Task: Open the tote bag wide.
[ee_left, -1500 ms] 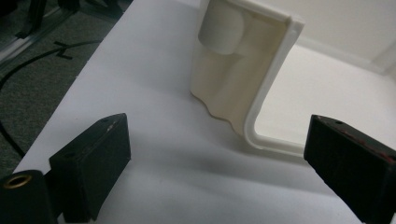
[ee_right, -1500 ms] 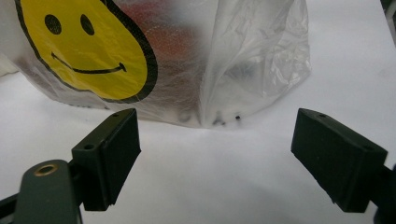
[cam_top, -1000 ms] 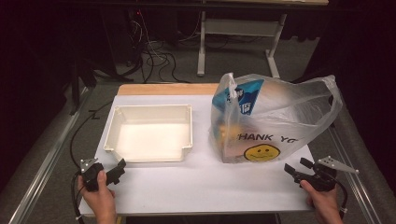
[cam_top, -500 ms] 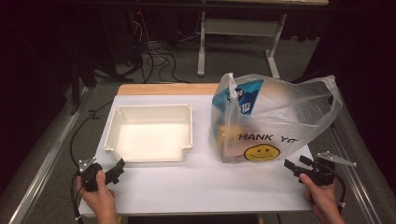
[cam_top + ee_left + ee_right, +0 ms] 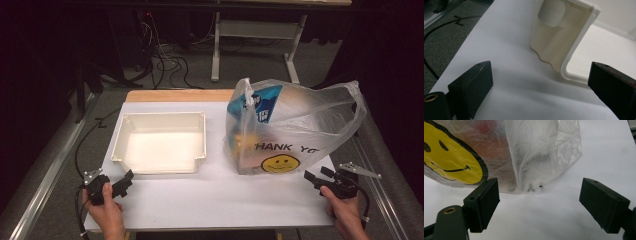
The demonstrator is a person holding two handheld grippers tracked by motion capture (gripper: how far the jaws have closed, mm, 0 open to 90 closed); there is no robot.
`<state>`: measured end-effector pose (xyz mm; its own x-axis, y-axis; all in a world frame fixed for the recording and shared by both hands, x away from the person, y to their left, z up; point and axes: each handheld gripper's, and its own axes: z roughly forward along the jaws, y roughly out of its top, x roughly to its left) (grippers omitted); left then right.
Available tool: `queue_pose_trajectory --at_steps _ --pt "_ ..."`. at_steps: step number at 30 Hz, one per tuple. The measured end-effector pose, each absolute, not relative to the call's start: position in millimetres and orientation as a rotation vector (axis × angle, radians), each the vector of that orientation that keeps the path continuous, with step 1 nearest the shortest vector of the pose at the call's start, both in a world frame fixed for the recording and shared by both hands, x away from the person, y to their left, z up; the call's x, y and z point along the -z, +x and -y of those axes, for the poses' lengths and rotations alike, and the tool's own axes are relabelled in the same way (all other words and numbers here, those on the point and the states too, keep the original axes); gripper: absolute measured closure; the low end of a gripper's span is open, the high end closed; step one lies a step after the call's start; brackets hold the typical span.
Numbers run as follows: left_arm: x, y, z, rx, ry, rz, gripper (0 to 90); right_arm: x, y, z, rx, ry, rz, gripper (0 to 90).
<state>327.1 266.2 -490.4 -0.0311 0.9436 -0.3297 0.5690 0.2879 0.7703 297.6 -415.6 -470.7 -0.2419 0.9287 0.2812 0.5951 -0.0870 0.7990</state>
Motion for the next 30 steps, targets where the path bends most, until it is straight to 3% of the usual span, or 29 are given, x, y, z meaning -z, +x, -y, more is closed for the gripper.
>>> queue_pose_trajectory --at_steps 30 --pt "490.0 322.7 -268.1 -0.566 1.341 -1.681 8.4 470.5 294.0 411.9 -1.25 1.613 -1.816 15.5"
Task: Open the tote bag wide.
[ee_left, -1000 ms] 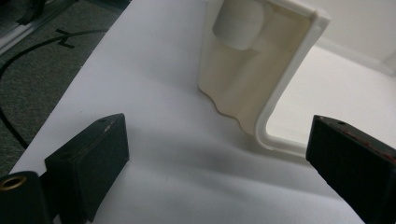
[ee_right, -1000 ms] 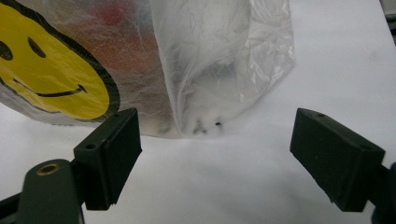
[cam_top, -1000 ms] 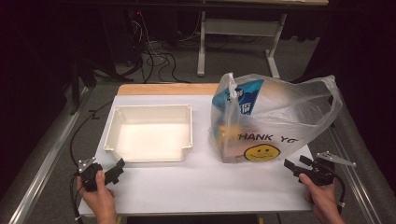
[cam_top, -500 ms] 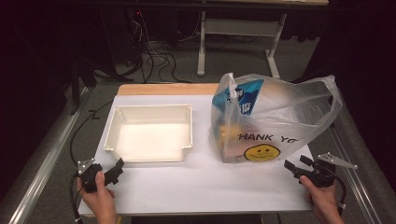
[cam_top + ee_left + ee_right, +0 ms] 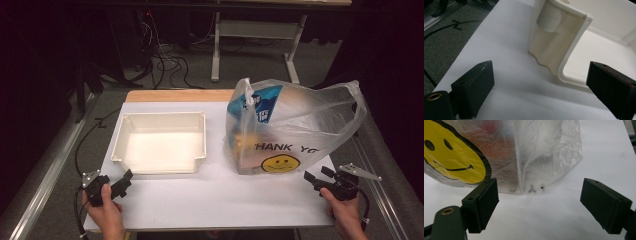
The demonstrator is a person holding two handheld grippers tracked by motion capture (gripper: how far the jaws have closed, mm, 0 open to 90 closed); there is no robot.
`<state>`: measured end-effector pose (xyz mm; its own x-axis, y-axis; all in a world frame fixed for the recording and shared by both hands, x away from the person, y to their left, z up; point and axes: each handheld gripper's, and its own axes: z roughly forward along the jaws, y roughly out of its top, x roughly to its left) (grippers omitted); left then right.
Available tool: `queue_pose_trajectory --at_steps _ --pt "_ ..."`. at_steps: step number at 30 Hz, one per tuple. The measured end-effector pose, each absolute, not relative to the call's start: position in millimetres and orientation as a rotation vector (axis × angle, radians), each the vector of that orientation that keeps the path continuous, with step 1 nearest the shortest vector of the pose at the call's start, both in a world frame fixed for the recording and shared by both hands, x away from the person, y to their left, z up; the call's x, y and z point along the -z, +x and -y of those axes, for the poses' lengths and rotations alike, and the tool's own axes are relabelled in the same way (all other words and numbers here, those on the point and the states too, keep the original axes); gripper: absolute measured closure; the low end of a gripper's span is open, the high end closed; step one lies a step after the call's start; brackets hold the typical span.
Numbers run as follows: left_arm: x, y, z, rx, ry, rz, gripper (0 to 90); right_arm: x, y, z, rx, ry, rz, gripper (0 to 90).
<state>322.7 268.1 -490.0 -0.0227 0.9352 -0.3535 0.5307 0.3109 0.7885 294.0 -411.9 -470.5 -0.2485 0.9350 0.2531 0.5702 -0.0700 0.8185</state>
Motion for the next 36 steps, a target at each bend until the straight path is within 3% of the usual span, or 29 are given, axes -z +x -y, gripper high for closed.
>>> queue_pose_trajectory --at_steps 20,36 --pt "489.9 322.8 -267.7 -0.559 1.352 -1.659 8.6 470.6 295.6 411.5 -1.251 1.611 -1.8 15.4" --pt "488.1 313.9 -266.2 -0.561 1.363 -1.501 8.8 471.0 290.3 404.4 -1.18 1.561 -1.772 14.7"
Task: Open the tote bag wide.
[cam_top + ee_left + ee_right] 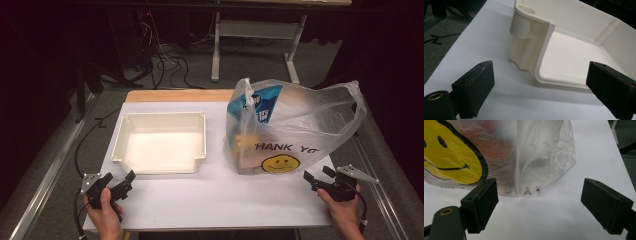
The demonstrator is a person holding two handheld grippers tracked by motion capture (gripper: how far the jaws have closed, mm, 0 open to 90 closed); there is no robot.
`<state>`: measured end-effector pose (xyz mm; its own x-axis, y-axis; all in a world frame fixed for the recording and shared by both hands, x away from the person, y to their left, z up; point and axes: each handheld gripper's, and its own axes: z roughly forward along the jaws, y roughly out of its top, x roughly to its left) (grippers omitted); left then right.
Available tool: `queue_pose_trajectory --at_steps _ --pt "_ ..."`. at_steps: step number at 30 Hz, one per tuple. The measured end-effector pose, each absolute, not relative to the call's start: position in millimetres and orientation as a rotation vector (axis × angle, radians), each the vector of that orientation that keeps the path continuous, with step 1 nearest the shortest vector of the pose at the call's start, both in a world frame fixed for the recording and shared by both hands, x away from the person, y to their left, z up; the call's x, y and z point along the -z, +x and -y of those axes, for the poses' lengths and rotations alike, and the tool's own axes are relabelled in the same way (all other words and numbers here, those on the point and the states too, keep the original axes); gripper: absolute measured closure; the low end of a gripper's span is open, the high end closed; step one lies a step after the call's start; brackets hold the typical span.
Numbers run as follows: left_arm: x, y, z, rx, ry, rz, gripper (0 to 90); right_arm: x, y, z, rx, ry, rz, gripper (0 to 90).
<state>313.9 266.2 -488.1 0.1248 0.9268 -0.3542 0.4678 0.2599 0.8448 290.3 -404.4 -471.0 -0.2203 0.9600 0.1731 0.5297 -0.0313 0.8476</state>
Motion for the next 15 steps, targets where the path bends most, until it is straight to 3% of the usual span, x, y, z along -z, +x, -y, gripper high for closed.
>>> queue_pose_trajectory --at_steps 15 --pt "486.9 317.0 -258.8 -0.627 1.404 -1.556 10.3 471.6 288.8 400.4 -1.115 1.561 -1.754 14.7"
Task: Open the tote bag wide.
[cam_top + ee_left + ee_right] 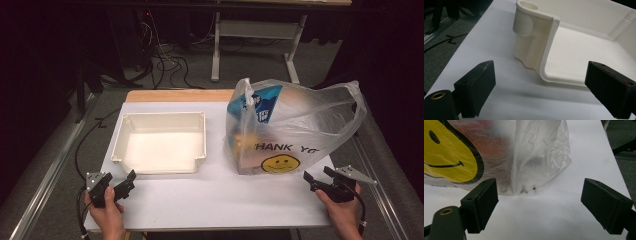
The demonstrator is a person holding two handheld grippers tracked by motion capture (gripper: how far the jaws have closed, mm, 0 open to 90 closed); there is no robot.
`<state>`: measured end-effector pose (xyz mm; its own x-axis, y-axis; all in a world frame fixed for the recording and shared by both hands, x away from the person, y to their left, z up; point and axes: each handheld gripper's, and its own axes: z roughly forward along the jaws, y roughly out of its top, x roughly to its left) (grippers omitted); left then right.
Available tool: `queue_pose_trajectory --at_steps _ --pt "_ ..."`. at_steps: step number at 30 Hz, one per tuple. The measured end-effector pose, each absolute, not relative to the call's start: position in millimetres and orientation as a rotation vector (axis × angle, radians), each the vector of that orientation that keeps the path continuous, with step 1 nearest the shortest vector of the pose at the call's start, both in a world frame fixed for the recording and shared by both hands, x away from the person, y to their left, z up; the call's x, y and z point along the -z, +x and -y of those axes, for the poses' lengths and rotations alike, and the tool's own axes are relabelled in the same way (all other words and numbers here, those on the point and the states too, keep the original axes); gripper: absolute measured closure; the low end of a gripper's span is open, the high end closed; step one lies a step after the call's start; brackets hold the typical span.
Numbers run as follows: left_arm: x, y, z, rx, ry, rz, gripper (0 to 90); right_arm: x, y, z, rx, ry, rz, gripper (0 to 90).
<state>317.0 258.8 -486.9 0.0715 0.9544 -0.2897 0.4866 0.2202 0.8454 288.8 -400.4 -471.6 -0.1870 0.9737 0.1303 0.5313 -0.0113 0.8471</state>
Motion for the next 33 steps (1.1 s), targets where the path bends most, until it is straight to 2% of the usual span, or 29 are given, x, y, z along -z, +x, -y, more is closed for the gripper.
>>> queue_pose_trajectory --at_steps 4,7,11,21,25,33 --pt "485.9 316.1 -255.6 -0.666 1.42 -1.554 9.4 471.7 288.8 401.0 -1.111 1.556 -1.754 14.6" --pt "476.3 309.6 -243.7 -0.837 1.458 -1.542 8.1 470.3 284.8 401.3 -1.111 1.533 -1.737 15.2" --pt "449.0 303.3 -226.8 -0.838 1.456 -1.443 7.8 455.2 273.1 406.9 -1.115 1.501 -1.681 19.7" --pt "400.1 307.4 -181.9 -0.798 1.588 -1.278 9.4 398.7 266.3 404.4 -1.209 1.433 -1.653 16.7" --pt "379.6 311.2 -152.8 -0.748 1.617 -1.187 10.2 370.0 268.9 401.5 -1.246 1.412 -1.623 15.5" --pt "357.8 318.6 -111.9 -0.706 1.671 -1.066 11.5 341.2 285.5 397.4 -1.27 1.406 -1.545 17.2"
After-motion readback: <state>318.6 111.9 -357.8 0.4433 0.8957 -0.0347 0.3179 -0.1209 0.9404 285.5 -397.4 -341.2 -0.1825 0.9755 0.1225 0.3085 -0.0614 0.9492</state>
